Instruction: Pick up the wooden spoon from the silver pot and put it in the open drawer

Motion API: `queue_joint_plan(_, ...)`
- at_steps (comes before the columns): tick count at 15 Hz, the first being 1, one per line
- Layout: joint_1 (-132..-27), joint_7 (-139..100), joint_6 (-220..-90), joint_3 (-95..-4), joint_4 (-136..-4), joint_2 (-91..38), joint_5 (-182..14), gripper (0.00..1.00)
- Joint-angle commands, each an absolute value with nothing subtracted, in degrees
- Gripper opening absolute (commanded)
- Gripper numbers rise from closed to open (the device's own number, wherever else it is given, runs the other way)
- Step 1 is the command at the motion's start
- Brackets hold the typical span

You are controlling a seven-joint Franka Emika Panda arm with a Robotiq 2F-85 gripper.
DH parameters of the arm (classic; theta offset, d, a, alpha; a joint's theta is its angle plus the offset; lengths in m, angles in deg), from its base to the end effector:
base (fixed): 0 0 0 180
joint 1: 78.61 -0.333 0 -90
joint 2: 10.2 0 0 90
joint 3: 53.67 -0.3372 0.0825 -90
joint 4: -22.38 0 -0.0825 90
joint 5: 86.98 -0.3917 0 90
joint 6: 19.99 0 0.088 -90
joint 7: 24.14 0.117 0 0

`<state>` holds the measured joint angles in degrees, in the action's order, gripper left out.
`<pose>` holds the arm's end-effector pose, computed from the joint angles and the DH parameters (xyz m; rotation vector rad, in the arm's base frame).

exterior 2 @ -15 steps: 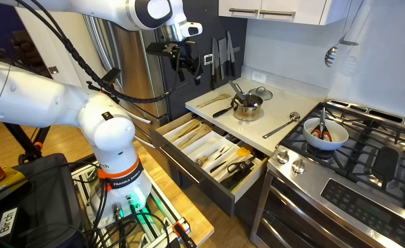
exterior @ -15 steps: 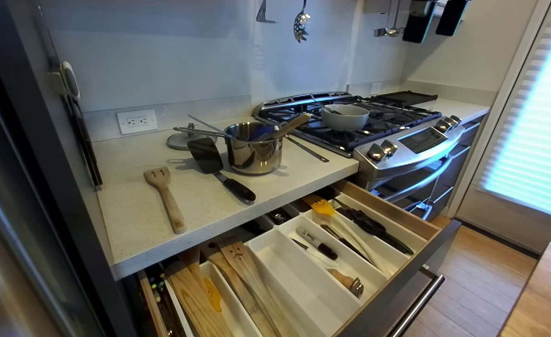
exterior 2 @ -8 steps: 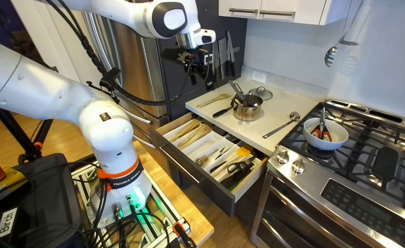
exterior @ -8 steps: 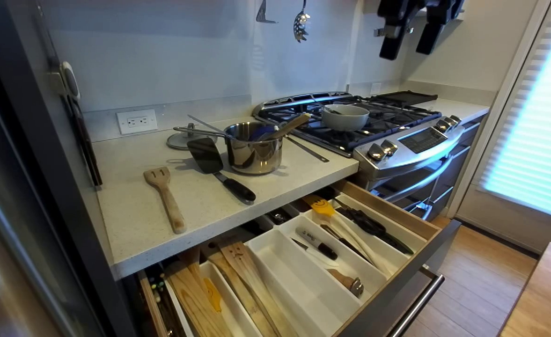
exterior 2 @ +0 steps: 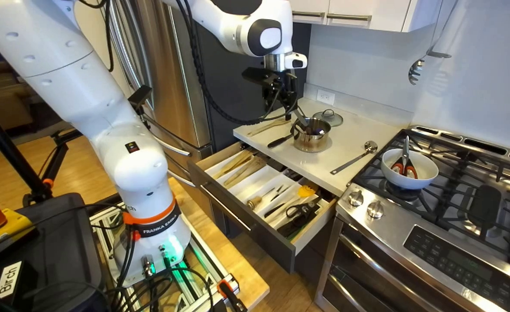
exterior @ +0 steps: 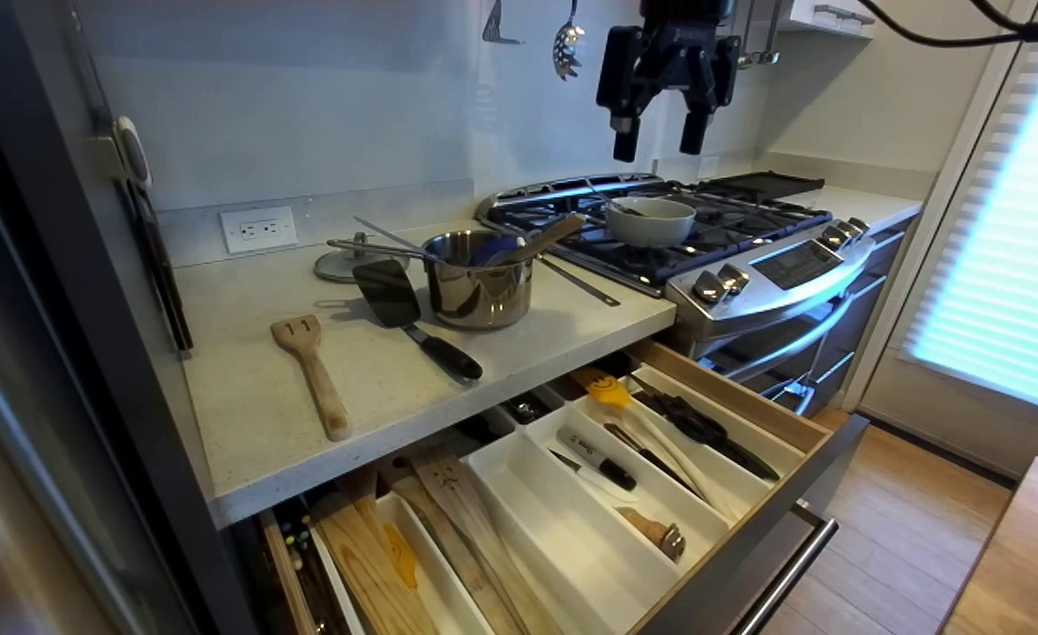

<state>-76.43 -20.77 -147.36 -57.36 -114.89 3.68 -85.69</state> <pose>0.4675 0.0119 0.4226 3.1086 -0.0323 0.1092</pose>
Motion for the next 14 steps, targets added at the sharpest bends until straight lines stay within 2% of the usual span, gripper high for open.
queue_joint_plan(1, -77.3, -20.6, -147.2, -56.4, -114.4, 3.0, -85.4, 1.00)
queue_joint_plan(8, -77.5, -20.6, -147.2, -56.5, -115.7, 5.1, -85.4, 1.00)
queue_joint_plan(14, -80.7, -30.2, -152.0, -58.5, -104.3, -10.0, -79.7, 1.00)
